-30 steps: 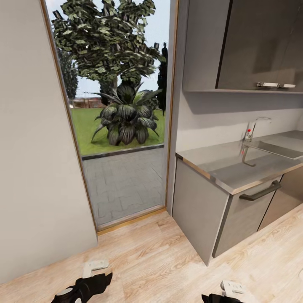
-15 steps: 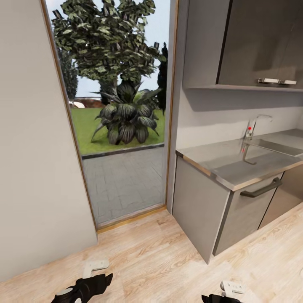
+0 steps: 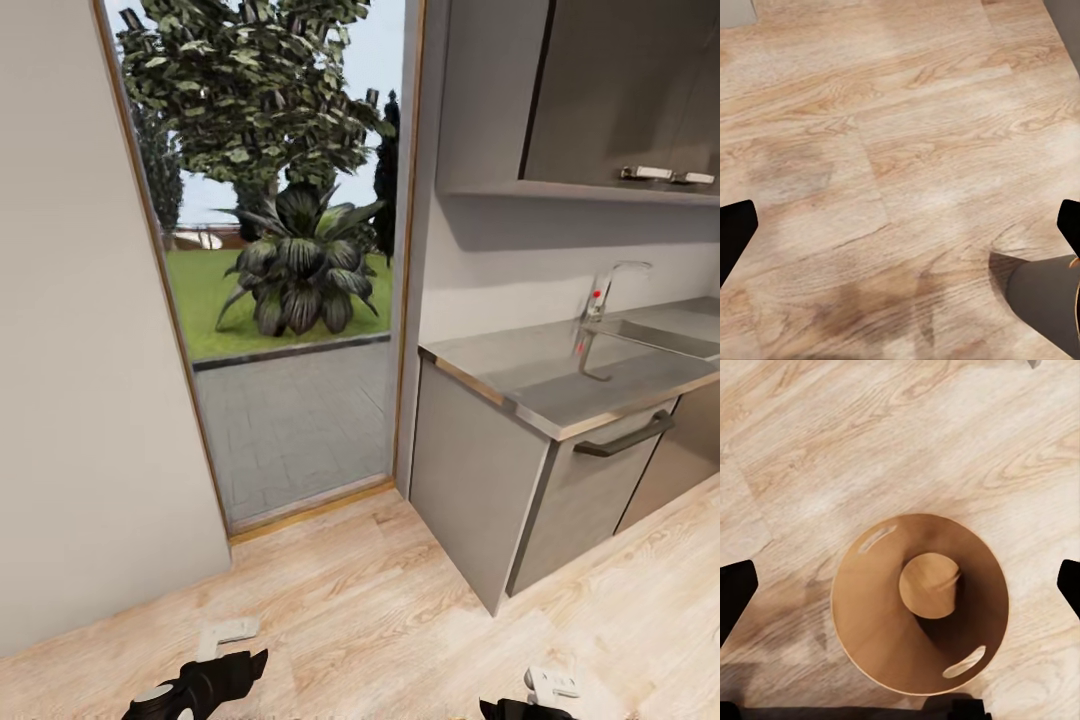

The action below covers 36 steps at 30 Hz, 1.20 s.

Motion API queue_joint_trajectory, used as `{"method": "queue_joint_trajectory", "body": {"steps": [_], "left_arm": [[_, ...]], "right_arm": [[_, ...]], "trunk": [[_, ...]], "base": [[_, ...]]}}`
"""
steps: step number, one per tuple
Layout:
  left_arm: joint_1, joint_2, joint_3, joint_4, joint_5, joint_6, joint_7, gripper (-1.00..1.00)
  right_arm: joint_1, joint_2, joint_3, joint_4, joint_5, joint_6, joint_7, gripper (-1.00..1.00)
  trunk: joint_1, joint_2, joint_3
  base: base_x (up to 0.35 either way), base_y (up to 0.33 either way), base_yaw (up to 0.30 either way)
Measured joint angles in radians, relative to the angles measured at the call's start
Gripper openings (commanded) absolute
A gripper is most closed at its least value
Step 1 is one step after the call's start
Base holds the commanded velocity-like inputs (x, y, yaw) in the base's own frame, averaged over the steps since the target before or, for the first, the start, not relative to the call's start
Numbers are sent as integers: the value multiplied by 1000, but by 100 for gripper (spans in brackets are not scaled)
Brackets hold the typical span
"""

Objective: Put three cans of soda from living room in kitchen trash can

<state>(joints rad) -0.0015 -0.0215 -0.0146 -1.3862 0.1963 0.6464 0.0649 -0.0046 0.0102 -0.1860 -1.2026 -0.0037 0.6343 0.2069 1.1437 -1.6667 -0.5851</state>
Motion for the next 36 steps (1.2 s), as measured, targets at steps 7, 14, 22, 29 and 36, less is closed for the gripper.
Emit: {"method": "queue_joint_trajectory", "body": {"steps": [7,14,22,29,36], "left_arm": [[0,0,0,1,0,-1,1,100],[0,1,0,2,0,-1,0,100],[0,1,0,4,0,-2,1,100],[0,1,0,7,0,-3,1,100],[0,2,0,7,0,-4,1,100]], "right_arm": [[0,-1,-6,1,-2,-3,-1,100],[0,-15,-32,1,-3,-7,-2,100],[0,-19,-137,1,-1,-6,1,100],[0,-20,-145,0,2,-4,0,100],[0,-19,-145,0,2,-6,0,100]], "trunk": [[27,-49,-33],[54,-98,-67],[84,-154,-105],[111,-203,-138],[138,-252,-172]], "base": [[0,0,0],[0,0,0],[0,0,0],[0,0,0],[0,0,0]]}}
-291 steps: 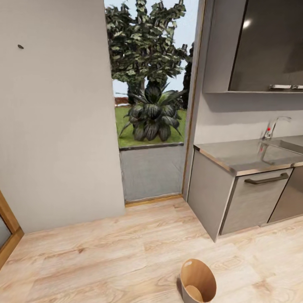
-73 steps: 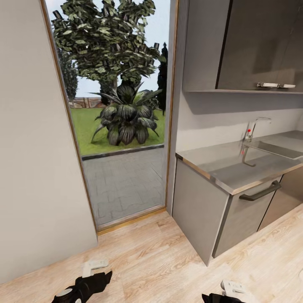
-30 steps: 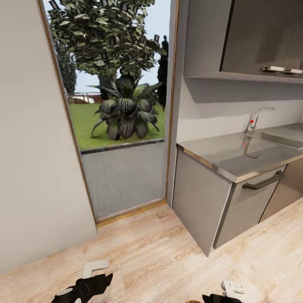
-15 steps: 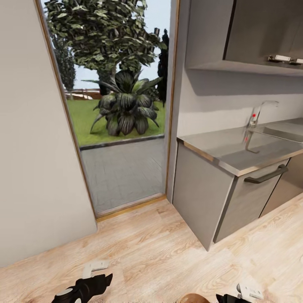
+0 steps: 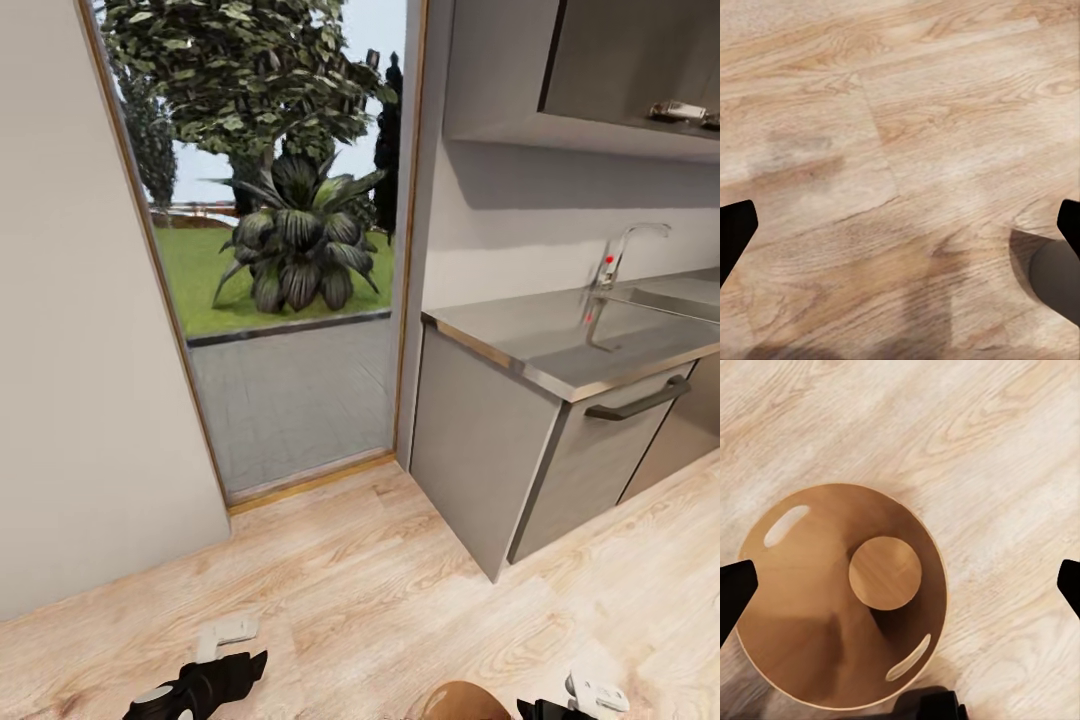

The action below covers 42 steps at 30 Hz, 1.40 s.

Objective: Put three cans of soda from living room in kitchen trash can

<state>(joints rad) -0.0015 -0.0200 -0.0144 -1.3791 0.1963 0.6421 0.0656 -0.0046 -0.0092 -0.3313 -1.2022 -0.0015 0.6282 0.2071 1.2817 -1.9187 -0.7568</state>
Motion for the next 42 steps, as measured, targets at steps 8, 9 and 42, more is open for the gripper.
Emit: {"method": "queue_joint_trajectory", "body": {"steps": [8,9,42], "left_arm": [[0,-1,-1,0,0,-1,0,100],[0,-1,-1,0,0,-1,0,100],[0,0,-1,2,0,-7,0,100]], "right_arm": [[0,-1,-1,1,-1,0,0,100],[0,-1,-1,2,-2,-1,0,100],[0,-2,-32,33,-1,-4,2,100]], "trunk": [[31,-56,-38],[35,-63,-43],[127,-231,-169]], "base": [[0,0,0],[0,0,0],[0,0,0]]}}
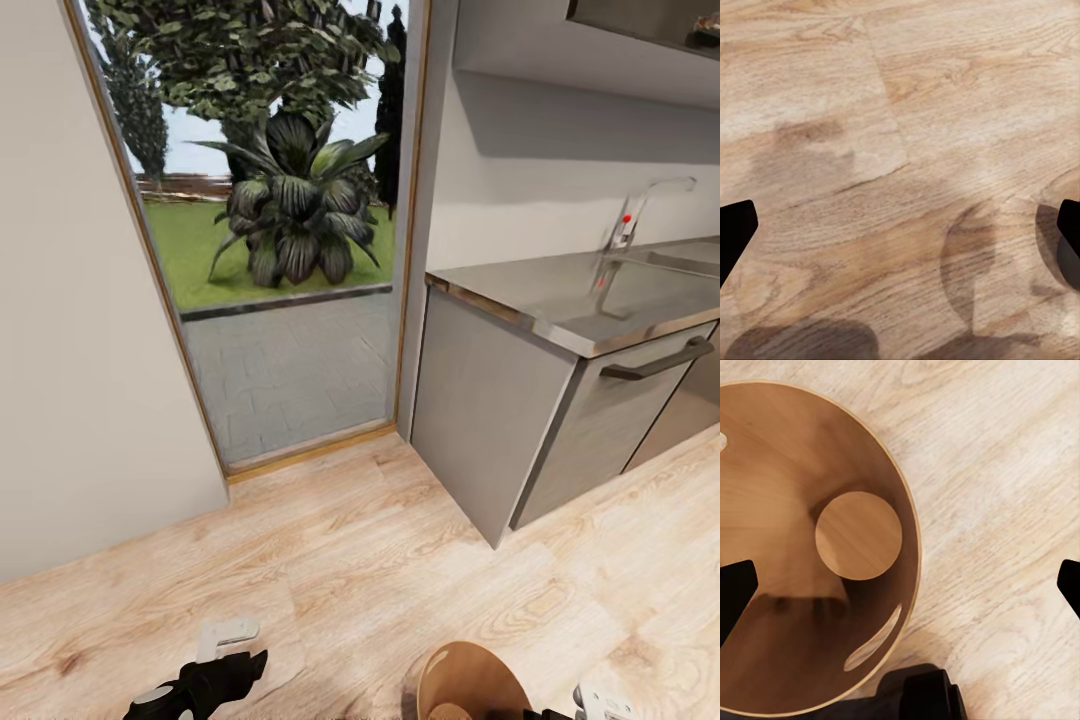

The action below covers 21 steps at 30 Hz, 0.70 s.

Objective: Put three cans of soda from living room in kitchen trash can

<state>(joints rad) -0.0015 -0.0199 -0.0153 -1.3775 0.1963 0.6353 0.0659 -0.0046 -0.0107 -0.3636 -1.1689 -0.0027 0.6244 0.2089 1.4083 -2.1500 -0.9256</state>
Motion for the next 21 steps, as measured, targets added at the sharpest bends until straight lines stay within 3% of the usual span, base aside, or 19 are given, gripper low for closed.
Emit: {"method": "queue_joint_trajectory", "body": {"steps": [21], "left_arm": [[0,0,0,0,0,0,-1,100]], "right_arm": [[0,0,0,0,4,0,0,100]], "trunk": [[0,0,-2]], "base": [[0,0,0]]}}
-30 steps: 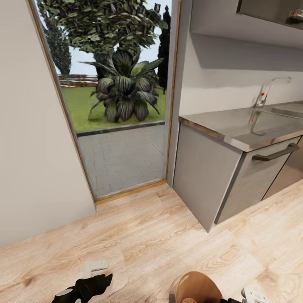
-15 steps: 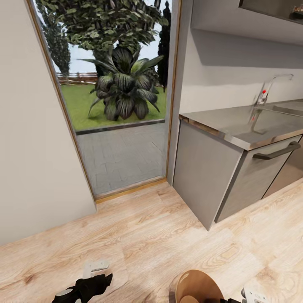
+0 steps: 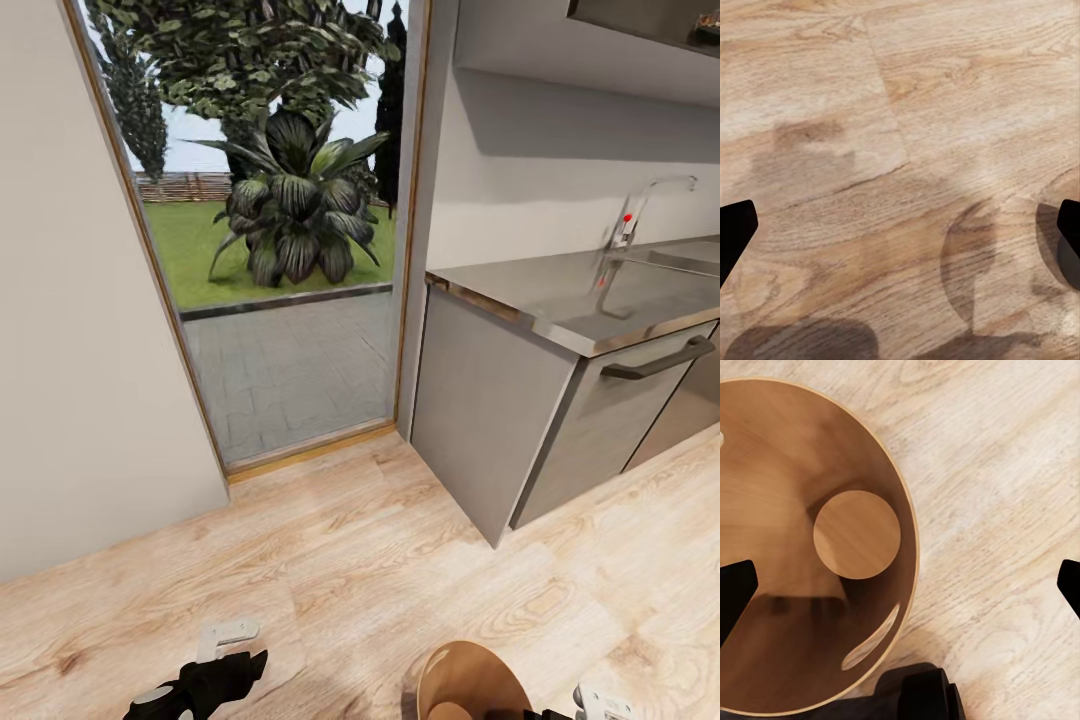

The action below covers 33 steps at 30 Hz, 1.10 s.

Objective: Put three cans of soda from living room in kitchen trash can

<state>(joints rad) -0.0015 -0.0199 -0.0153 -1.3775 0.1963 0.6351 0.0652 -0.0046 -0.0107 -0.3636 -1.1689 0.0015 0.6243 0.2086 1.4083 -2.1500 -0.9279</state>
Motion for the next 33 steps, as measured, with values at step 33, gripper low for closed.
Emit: {"method": "queue_joint_trajectory", "body": {"steps": [33], "left_arm": [[0,0,0,0,0,2,0,100]], "right_arm": [[0,0,2,0,6,0,-4,100]], "trunk": [[19,-35,-33]], "base": [[0,0,0]]}}
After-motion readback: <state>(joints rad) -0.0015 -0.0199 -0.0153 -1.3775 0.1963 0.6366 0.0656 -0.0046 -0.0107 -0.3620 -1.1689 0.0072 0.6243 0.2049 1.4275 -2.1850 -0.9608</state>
